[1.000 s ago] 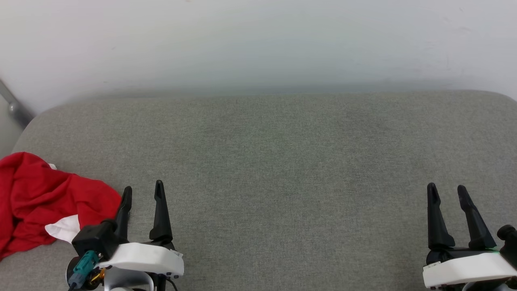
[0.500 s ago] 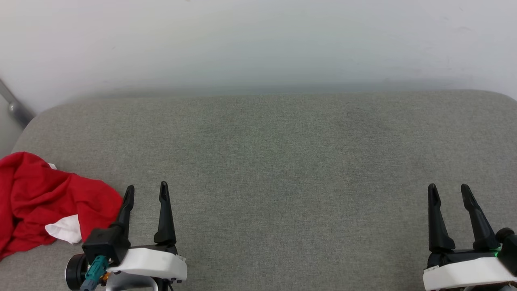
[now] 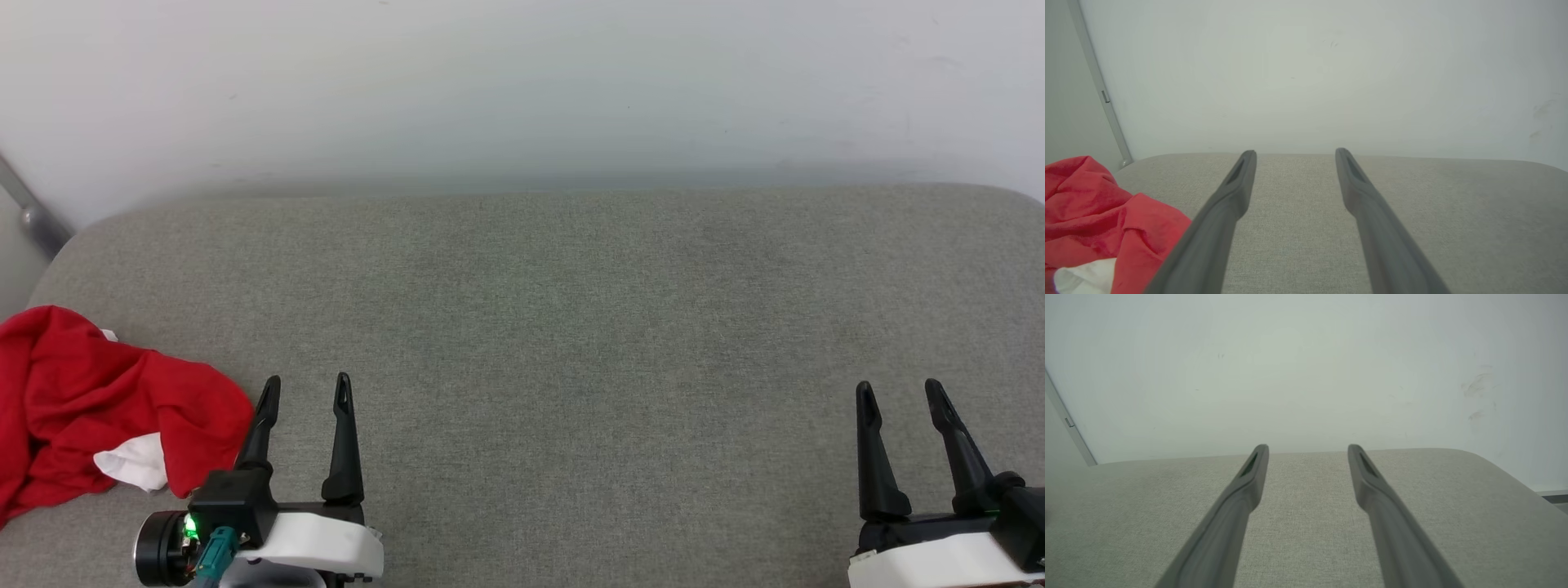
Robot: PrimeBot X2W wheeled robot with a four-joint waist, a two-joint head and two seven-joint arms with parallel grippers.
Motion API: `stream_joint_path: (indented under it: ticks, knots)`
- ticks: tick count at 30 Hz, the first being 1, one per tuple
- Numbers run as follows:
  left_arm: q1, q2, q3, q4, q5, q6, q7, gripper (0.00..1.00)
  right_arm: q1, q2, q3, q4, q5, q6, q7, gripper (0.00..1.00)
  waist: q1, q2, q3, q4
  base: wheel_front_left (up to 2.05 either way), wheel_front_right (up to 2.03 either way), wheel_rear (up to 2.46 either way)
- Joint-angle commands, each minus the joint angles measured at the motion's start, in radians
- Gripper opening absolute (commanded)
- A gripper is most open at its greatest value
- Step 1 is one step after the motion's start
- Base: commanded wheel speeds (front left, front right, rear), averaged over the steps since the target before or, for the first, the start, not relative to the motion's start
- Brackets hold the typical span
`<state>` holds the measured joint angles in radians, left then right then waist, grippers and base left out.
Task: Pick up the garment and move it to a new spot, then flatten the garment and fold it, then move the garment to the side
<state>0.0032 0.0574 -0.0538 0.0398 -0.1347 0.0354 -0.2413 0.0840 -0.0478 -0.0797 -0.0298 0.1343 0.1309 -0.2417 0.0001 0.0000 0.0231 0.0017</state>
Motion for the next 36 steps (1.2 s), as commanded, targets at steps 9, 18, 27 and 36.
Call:
stream_joint_path:
  ticks: [9,18,27,36]
  knots:
    - [0.015,-0.004,0.009,0.001,0.072,-0.004,-0.021,1.0,0.019,-0.004,0.005,-0.011,-0.055,0.0,-0.02,1.0,-0.0001,0.0,-0.002,0.001,0.0,0.0,0.0]
    - [0.019,-0.007,0.018,0.015,0.069,-0.011,-0.024,1.0,0.017,-0.004,0.001,-0.008,-0.043,0.0,-0.024,1.0,-0.0001,0.0,-0.001,0.001,0.0,0.0,0.0]
    - [0.019,-0.008,0.021,0.025,0.06,-0.013,-0.024,1.0,0.018,-0.004,0.008,-0.002,-0.003,0.0,-0.024,1.0,-0.0001,0.0,-0.003,0.001,0.0,0.0,0.0]
    - [0.021,-0.008,0.017,0.026,0.057,-0.008,-0.024,1.0,0.022,-0.004,0.012,0.001,0.001,0.0,-0.024,1.0,-0.0001,0.0,-0.001,0.003,0.0,0.0,0.0]
